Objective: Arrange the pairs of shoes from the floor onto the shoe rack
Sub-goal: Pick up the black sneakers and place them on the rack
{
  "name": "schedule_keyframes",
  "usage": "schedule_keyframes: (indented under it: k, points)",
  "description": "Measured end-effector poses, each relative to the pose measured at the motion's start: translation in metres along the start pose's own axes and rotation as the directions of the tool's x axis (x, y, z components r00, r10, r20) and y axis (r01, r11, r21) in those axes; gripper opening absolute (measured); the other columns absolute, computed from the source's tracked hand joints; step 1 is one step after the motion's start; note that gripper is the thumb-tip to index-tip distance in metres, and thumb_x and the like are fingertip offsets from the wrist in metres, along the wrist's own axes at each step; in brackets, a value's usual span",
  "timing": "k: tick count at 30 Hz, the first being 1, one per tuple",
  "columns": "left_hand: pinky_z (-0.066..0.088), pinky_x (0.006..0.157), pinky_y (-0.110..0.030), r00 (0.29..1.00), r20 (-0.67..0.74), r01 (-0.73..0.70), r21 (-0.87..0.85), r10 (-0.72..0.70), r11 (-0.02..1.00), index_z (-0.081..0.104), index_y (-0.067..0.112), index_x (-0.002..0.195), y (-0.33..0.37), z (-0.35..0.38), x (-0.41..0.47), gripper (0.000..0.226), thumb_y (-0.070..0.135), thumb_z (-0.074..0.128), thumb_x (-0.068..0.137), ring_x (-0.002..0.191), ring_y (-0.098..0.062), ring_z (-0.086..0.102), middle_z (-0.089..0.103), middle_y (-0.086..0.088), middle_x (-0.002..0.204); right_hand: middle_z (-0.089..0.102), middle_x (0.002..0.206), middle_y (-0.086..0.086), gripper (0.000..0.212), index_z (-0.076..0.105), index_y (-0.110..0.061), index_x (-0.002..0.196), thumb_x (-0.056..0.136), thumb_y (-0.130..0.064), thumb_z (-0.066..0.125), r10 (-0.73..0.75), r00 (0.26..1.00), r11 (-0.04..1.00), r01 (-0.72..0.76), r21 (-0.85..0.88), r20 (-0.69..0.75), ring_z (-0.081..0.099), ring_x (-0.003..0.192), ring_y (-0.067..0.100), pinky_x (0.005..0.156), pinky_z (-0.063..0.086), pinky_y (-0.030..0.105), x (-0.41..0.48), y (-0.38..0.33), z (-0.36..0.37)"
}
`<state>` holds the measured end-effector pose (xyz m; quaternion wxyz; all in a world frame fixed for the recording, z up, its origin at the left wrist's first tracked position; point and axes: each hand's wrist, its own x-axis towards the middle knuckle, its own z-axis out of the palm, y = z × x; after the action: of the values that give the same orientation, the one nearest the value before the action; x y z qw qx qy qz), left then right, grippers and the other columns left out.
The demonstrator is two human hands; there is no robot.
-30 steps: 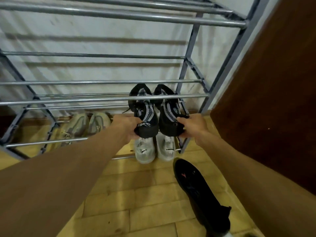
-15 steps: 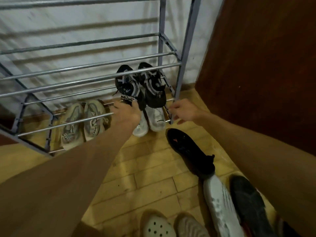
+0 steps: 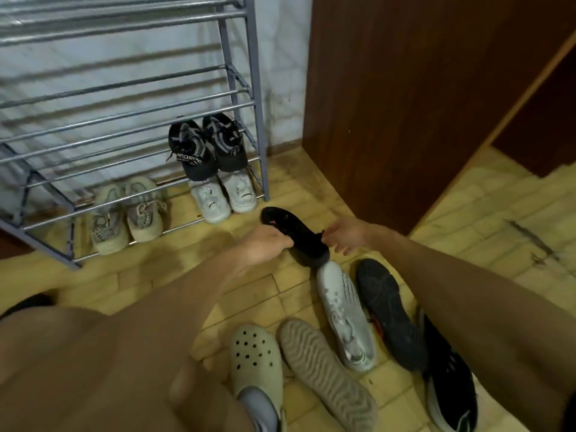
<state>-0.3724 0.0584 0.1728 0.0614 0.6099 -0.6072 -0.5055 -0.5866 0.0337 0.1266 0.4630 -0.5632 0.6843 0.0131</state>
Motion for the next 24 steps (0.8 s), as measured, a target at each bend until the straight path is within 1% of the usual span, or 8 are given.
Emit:
schedule_keyframes:
  k: [3,6,8,12,15,18,21,24]
  points:
    - [0.046,0.094,-0.036,0.999,0.025,-0.025,0.049,0.024,0.998,0.056,0.020,0.089,-0.005,0.009,0.000,0.016,0.035,0.053,0.091,0.090,-0.018,0.054,0.055,-0.001,0.094,0.060,0.125,0.009,0.039,0.054,-0.007,0.131,0.097,-0.027,0.051,0.034,0.999,0.998,-0.035,-0.046,-0.031,0.060,0.106,0.022,0.089,0.055,0.037,0.000,0.021,0.008]
    - [0.042,0.080,-0.032,0.998,0.037,-0.054,0.106,0.050,0.993,0.051,0.021,0.089,-0.010,0.013,0.009,0.019,0.039,0.049,0.092,0.085,-0.019,0.052,0.053,-0.004,0.092,0.056,0.130,0.015,0.043,0.053,-0.002,0.131,0.096,-0.028,0.052,0.058,0.994,0.992,-0.067,-0.103,-0.091,0.060,0.111,0.028,0.090,0.055,0.040,0.008,0.031,0.016]
    - [0.041,0.071,-0.027,0.997,0.036,-0.069,0.199,0.063,0.978,0.056,0.020,0.088,-0.016,0.014,0.018,0.020,0.038,0.050,0.091,0.082,-0.016,0.053,0.056,-0.002,0.089,0.053,0.133,0.017,0.050,0.047,-0.001,0.136,0.095,-0.029,0.055,0.072,0.987,0.992,-0.086,-0.093,-0.143,0.058,0.112,0.030,0.088,0.055,0.040,0.018,0.036,0.022]
    - [0.040,0.066,-0.021,0.992,0.123,-0.054,0.365,0.010,0.929,0.059,0.024,0.093,-0.037,0.015,0.043,0.016,0.038,0.054,0.088,0.090,-0.012,0.053,0.054,0.010,0.091,0.053,0.130,0.022,0.074,0.021,-0.002,0.147,0.091,-0.030,0.061,0.104,0.971,0.994,-0.106,0.002,-0.217,0.058,0.105,0.030,0.065,0.047,0.032,0.049,0.040,0.036]
    - [0.042,0.066,-0.023,0.986,0.168,-0.054,0.386,-0.013,0.921,0.057,0.024,0.090,-0.055,0.013,0.064,0.015,0.038,0.053,0.087,0.091,-0.013,0.055,0.054,0.010,0.087,0.056,0.122,0.022,0.070,0.029,0.001,0.139,0.088,-0.032,0.064,0.140,0.965,0.990,-0.130,0.055,-0.222,0.056,0.095,0.027,0.057,0.040,0.028,0.081,0.043,0.046]
    - [0.047,0.074,-0.030,0.981,0.186,-0.028,0.409,-0.054,0.912,0.060,0.023,0.092,-0.069,0.009,0.083,0.017,0.038,0.053,0.087,0.093,-0.017,0.058,0.059,0.003,0.098,0.052,0.126,0.021,0.068,0.031,-0.001,0.137,0.087,-0.034,0.064,0.153,0.963,0.988,-0.147,0.043,-0.222,0.056,0.109,0.033,0.072,0.044,0.033,0.111,0.043,0.056]
    - [0.048,0.086,-0.033,0.978,0.194,-0.023,0.454,-0.074,0.891,0.066,0.014,0.096,-0.082,0.005,0.099,0.028,0.037,0.054,0.087,0.098,-0.020,0.060,0.065,-0.003,0.104,0.046,0.133,0.022,0.077,0.018,-0.013,0.147,0.087,-0.034,0.062,0.122,0.949,0.992,-0.124,0.011,-0.292,0.052,0.116,0.040,0.085,0.048,0.041,0.136,0.043,0.060]
    - [0.048,0.085,-0.034,0.981,0.186,-0.025,0.437,-0.063,0.899,0.068,0.008,0.101,-0.095,-0.001,0.108,0.033,0.036,0.055,0.089,0.097,-0.023,0.061,0.067,-0.009,0.105,0.045,0.135,0.023,0.083,0.012,-0.014,0.149,0.087,-0.035,0.063,0.159,0.945,0.987,-0.150,0.053,-0.287,0.050,0.118,0.041,0.085,0.047,0.042,0.160,0.041,0.060]
